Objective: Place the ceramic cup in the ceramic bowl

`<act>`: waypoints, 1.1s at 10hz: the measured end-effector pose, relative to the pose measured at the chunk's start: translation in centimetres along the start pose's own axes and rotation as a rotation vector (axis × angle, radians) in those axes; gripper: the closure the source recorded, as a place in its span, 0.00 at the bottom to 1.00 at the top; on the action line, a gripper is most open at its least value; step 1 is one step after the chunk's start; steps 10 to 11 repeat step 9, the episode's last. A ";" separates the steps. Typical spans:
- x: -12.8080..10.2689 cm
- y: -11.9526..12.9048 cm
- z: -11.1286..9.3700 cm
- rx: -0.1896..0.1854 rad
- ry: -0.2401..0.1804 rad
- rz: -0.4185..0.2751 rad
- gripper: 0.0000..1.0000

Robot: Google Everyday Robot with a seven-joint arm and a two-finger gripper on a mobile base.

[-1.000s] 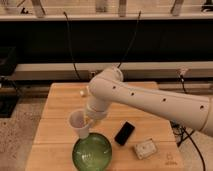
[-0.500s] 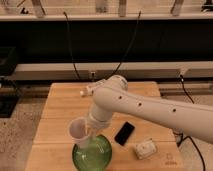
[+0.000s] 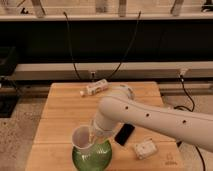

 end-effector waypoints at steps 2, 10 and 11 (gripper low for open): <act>-0.2 0.6 0.5 -0.018 0.014 -0.006 0.99; -0.6 1.8 2.9 -0.115 0.027 0.074 0.99; -0.6 1.8 2.9 -0.115 0.027 0.074 0.99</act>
